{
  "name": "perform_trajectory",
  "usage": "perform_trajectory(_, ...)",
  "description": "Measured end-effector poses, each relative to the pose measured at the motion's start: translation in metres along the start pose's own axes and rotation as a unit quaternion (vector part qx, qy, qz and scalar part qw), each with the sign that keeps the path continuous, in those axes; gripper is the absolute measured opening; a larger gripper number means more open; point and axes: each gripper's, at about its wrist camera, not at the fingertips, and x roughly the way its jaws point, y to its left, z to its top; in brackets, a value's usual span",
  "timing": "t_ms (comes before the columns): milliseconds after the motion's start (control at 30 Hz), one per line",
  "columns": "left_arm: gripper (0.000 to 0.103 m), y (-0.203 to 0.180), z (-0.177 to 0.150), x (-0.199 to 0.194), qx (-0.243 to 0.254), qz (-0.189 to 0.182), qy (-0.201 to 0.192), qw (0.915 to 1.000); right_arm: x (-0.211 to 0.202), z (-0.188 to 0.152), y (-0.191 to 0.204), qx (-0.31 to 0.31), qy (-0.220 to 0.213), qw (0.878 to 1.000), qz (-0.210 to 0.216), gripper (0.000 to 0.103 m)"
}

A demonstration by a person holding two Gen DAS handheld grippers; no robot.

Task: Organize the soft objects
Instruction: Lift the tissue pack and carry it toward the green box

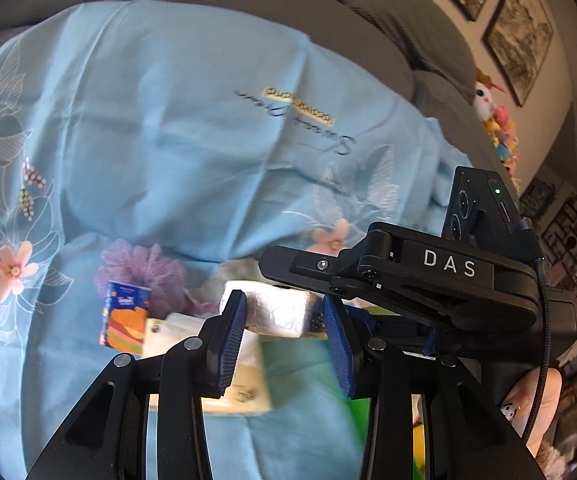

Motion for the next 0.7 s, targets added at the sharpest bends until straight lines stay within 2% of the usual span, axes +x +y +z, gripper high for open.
perform_trajectory(367, 0.04, -0.086, -0.035, -0.003, 0.047, -0.055, 0.022, 0.9971, -0.098, -0.044, -0.033, 0.019, -0.08, 0.996, -0.043, 0.068)
perform_trajectory(700, 0.04, -0.146, -0.066, 0.016, 0.069, -0.105, 0.053, 0.9907, -0.164, -0.071, -0.076, 0.051, -0.128, 0.987, -0.082, 0.068)
